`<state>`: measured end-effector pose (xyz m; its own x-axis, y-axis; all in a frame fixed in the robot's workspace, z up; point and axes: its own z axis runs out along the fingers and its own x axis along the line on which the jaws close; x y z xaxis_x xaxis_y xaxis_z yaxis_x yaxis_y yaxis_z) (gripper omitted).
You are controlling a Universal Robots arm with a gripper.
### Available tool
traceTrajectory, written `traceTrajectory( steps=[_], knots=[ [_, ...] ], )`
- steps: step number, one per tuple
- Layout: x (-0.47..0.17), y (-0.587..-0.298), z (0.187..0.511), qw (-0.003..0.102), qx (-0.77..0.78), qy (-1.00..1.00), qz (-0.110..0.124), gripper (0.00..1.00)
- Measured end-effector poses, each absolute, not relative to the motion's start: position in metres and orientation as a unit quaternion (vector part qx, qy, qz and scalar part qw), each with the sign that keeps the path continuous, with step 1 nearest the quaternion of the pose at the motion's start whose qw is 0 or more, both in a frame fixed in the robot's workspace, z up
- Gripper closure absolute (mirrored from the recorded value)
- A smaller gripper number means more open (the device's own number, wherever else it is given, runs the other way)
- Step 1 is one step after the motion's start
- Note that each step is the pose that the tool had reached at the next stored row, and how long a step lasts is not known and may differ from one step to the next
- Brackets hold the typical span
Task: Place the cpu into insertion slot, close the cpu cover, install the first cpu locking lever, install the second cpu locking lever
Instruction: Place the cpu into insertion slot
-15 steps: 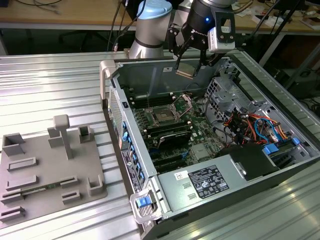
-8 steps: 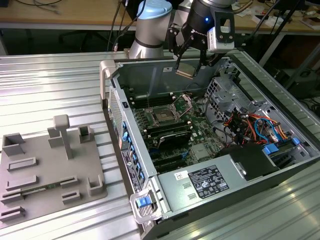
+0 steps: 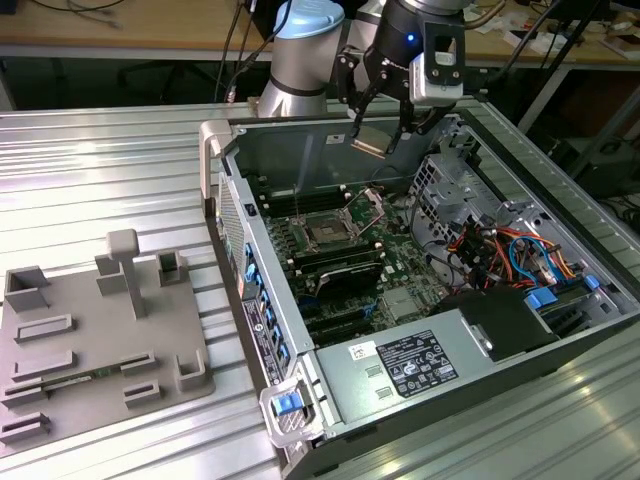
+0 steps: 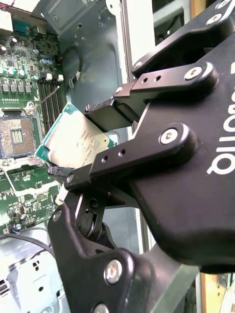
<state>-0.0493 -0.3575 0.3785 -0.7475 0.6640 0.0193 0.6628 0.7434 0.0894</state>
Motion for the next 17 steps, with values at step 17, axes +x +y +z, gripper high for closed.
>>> traceTrajectory(
  steps=[17],
  knots=[
    [-0.0503,-0.3576,0.3784,0.009,0.399,0.916,0.045,0.46]
  ],
)
